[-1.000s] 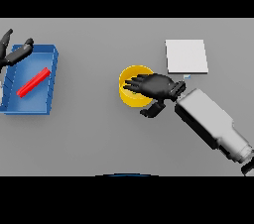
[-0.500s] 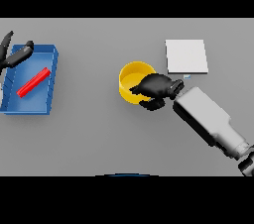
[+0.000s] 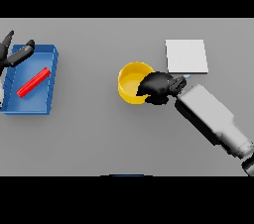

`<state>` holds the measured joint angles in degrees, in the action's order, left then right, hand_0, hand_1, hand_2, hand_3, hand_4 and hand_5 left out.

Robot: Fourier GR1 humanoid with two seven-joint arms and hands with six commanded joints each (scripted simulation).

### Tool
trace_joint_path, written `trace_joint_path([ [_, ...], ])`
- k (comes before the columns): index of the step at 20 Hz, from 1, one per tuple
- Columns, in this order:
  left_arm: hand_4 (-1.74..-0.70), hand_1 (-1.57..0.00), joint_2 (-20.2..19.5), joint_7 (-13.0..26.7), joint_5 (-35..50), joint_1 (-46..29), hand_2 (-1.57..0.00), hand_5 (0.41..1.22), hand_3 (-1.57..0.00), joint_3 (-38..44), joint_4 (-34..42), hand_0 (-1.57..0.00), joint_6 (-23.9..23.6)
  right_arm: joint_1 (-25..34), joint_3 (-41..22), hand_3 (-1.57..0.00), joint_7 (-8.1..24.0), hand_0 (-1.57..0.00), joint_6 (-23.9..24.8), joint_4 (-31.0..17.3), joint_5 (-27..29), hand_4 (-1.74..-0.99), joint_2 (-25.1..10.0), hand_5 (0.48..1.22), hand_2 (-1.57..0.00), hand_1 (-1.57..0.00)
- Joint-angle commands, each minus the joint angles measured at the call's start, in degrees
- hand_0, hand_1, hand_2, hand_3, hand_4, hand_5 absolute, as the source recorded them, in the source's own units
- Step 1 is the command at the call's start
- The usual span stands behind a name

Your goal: Pick up the red beaker and tilt it to pour out 1 green nut into yellow bowl. Pick up the yellow bowl and place it on the metallic measuring scale.

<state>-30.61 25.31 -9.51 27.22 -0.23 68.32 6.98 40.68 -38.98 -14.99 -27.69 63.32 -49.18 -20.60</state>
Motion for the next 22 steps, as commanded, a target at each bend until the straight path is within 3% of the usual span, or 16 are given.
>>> trace_joint_path([
  [1, -0.79, 0.00, 0.25, 0.66, 0.08, -0.35, 0.00, 0.704, 0.00, -0.21, 1.04, 0.00, -0.15, -0.08, -0.01, -1.20, 0.65, -1.49, -0.57, 1.36, 0.31, -1.714, -0.12, 1.203, -1.36, -1.49],
  [6, -0.77, 0.00, -0.20, 0.20, -0.69, -0.06, 0.00, 0.707, 0.00, -0.39, -0.10, 0.00, -0.17, 0.08, 2.14, -1.16, 2.72, -1.55, -4.16, 7.05, 2.50, -1.732, -2.83, 1.215, -1.46, -1.54],
  [10, -0.78, 0.00, -0.08, -0.41, 0.11, 0.66, 0.00, 0.702, 0.00, 0.10, -0.25, 0.00, 0.11, 1.05, 4.02, -1.22, 6.49, -1.56, -5.66, 9.53, 2.99, -1.737, -4.45, 1.219, -1.43, -1.56],
  [14, -0.80, 0.00, 0.32, -0.49, 0.99, 0.43, 0.00, 0.704, 0.00, 0.43, -0.20, 0.00, 0.41, 1.47, 4.87, -1.18, 8.81, -1.57, -6.77, 11.70, 3.66, -1.739, -4.19, 1.219, -1.51, -1.57],
  [16, -0.81, 0.00, 0.05, 0.18, 1.18, 0.84, 0.00, 0.703, 0.00, 0.77, -0.23, 0.00, 0.45, 1.32, 6.42, -1.18, 11.53, -1.53, -7.68, 12.12, 4.30, -1.740, -4.91, 1.220, -1.52, -1.57],
  [22, -0.84, 0.00, -0.01, 2.70, 2.38, -0.24, 0.00, 0.737, 0.00, 1.26, 2.31, 0.00, 0.53, 4.99, 10.28, -1.16, 9.35, -1.56, -0.86, 5.15, 3.49, -1.741, -8.38, 1.221, -1.53, -1.57],
])
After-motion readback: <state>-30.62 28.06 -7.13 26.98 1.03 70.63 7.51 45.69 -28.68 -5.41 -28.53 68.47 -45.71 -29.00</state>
